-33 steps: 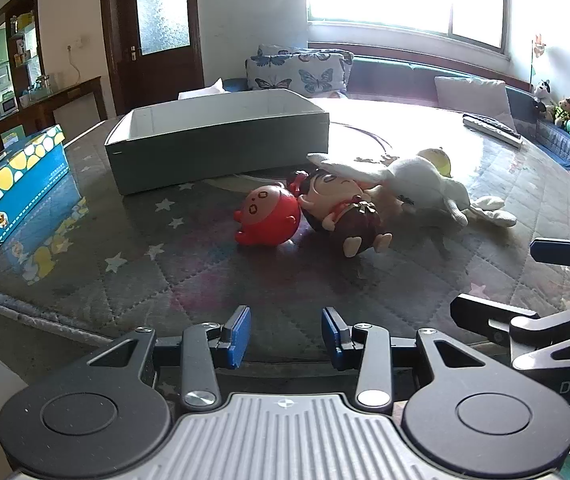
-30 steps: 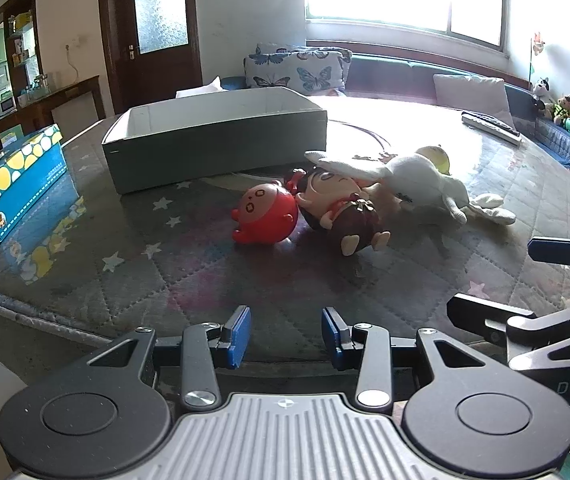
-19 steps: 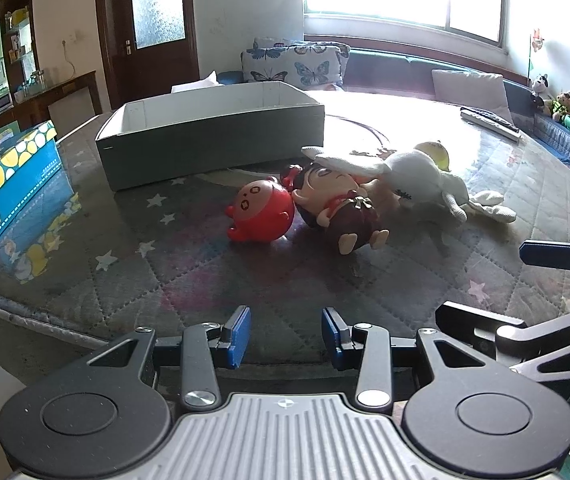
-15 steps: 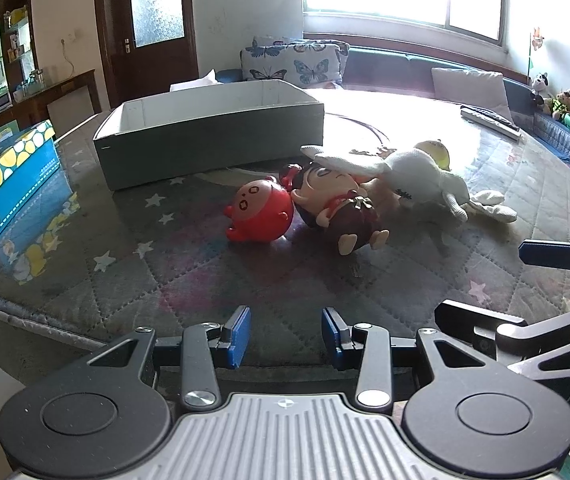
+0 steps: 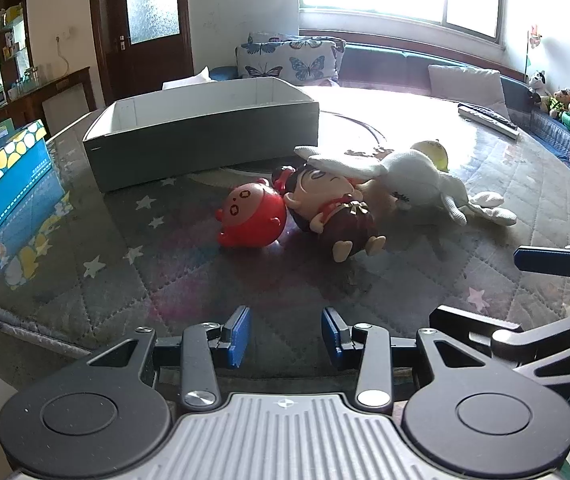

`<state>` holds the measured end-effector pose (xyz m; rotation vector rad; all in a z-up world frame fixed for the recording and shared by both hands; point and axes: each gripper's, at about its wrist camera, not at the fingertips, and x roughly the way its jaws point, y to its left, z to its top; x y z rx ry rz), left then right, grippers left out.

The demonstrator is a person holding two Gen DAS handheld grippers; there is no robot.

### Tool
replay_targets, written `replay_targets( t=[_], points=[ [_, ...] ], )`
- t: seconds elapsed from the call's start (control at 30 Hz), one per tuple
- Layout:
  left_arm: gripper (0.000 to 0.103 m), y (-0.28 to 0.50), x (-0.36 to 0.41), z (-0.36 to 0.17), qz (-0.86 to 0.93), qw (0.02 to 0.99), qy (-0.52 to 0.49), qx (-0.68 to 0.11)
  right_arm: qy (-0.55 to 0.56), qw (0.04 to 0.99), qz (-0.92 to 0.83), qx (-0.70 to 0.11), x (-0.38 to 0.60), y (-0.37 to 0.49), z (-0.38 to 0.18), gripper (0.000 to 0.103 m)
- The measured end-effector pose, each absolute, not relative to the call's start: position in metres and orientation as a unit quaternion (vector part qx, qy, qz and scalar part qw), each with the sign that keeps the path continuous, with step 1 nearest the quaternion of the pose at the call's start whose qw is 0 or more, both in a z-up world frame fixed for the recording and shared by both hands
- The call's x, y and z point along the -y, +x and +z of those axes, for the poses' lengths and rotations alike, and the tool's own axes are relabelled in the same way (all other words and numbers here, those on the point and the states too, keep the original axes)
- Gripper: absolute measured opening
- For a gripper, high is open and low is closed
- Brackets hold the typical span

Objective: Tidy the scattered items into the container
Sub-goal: 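Move the right gripper toward the white plush rabbit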

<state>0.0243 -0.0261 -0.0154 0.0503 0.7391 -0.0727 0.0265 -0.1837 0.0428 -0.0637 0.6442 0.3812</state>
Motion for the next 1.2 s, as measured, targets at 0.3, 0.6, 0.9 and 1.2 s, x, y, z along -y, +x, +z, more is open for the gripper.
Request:
replay_targets(
  t=[0.3, 0.6, 0.9, 1.2],
  points=[
    [0.041, 0.029, 0.028, -0.013, -0.042, 0.932, 0.025, -0.360, -0.025, 0.931, 0.191, -0.311, 0.184, 0.031, 0.045, 0.103],
    [0.041, 0.035, 0.029, -0.012, -0.044, 0.931, 0.025, -0.362, -0.022, 0.930, 0.194, -0.312, 0.184, 0.034, 0.045, 0.103],
    [0.041, 0.037, 0.029, -0.011, -0.044, 0.930, 0.025, -0.363, -0.019, 0.929, 0.195, -0.313, 0.184, 0.037, 0.044, 0.103],
    [0.041, 0.049, 0.026, -0.011, -0.043, 0.927, 0.022, -0.371, -0.016, 0.928, 0.197, -0.315, 0.183, 0.044, 0.043, 0.103]
  ],
)
